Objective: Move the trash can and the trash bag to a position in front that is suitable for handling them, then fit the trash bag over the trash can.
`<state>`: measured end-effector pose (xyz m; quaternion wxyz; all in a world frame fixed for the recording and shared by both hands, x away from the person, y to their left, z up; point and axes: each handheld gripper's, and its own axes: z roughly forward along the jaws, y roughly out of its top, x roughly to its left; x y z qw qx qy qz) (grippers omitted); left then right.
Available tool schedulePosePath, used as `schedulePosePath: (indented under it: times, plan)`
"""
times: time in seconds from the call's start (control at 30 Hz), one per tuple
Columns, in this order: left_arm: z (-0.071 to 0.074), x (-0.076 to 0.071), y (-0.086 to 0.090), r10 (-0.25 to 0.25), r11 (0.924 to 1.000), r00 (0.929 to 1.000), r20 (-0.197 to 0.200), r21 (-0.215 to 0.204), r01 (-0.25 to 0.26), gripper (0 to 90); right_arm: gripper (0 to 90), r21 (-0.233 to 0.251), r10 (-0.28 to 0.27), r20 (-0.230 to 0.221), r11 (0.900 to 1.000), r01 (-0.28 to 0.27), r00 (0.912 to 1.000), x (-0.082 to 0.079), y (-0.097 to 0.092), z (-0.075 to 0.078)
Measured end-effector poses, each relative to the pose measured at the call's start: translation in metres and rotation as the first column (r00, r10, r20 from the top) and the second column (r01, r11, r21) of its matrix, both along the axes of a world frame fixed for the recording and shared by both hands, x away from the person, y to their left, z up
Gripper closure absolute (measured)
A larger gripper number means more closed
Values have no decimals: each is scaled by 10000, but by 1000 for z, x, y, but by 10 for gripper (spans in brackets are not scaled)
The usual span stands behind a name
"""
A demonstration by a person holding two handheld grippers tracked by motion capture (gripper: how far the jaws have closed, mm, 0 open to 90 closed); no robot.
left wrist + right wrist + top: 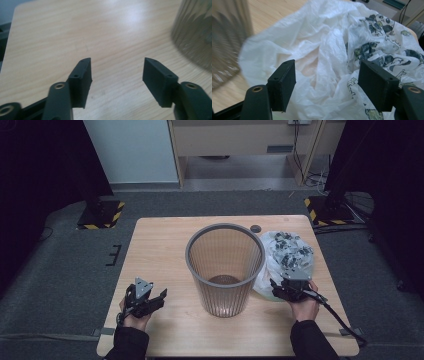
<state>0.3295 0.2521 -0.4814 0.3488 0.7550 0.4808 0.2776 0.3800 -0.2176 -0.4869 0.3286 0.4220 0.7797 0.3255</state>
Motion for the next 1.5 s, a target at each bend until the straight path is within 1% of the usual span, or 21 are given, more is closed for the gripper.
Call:
schedulePosePath:
  times: [0.03,0.1,0.13,0.17,0.2,0.23,0.3,0.4,0.43,0.53,0.63,0.77,0.8,0.87,0.93,0.97,1.03,1.1,1.2,1.37,1.5]
  plan:
    - [-3,2,1,111,9996,9999,-57,276,-110,348,303,-63,-83,-34,9999,83,10000,2,-1,-3]
    - [-7,4,2,207,9998,9993,-305,64,-205,307,328,-212,-300,-226,9993,296,9993,6,-2,-8]
    - [-7,4,2,207,9998,9993,-305,64,-205,285,344,-371,-346,-308,9988,335,9989,7,-3,-11]
    - [-12,5,1,0,9999,9986,-534,-113,-6,266,359,-510,-410,-445,9979,387,9982,8,-5,-14]
    - [-12,5,1,0,9999,9986,-534,-113,-6,255,387,-597,-495,-580,9972,460,9971,9,-6,-16]
    - [-16,6,-1,-179,9998,9974,-702,-100,172,240,408,-641,-534,-741,9968,486,9958,9,-8,-18]
    - [-19,7,-1,-260,9997,9963,-819,-67,255,224,446,-546,-493,-938,9975,443,9944,8,-13,-19]
    - [-23,7,-1,-231,9997,9952,-954,-15,231,198,448,-246,-439,-1206,9988,412,9917,4,-23,-16]
    - [-26,7,-1,-303,9994,9929,-1149,158,324,195,448,-256,-395,-1306,9990,365,9906,2,-26,-15]
    - [-30,8,-2,-259,9991,9918,-1249,303,299,174,446,-250,-299,-1555,9993,263,9874,-5,-37,-15]
    - [-32,8,-4,-291,9979,9905,-1347,541,367,155,434,-120,-320,-1618,9995,305,9863,-12,-47,-14]
    - [-35,9,-6,-356,9968,9894,-1406,659,452,147,407,-42,-272,-1536,9996,269,9878,-23,-54,-11]
    - [-35,9,-6,-357,9967,9892,-1419,676,456,143,390,56,-263,-1404,9996,274,9897,-26,-56,-8]
    - [-36,10,-6,-334,9969,9891,-1433,663,433,140,353,335,-287,-957,9989,320,9950,-34,-59,0]
    - [-36,12,-6,-299,9966,9888,-1464,715,408,139,287,848,-427,-473,9953,466,9980,-39,-62,9]
    - [-37,12,-6,-288,9965,9886,-1481,736,401,139,240,1027,-512,-262,9933,537,9983,-40,-63,13]
    - [-38,13,-7,-308,9959,9877,-1535,790,433,139,165,1274,-833,-80,9883,836,9965,-39,-63,17]
    - [-38,13,-7,-345,9957,9870,-1568,797,475,139,129,1321,-992,-32,9863,987,9951,-36,-62,18]
    - [-39,14,-8,-395,9953,9863,-1600,809,530,139,107,1201,-1138,11,9863,1128,9935,-31,-59,17]
    - [-42,16,-8,-363,9958,9834,-1776,769,506,137,97,1293,-1141,73,9852,1122,9934,-26,-55,15]
    - [-44,17,-6,-242,9972,9827,-1835,645,366,127,81,1252,-1205,-174,9846,1217,9926,-16,-50,10]
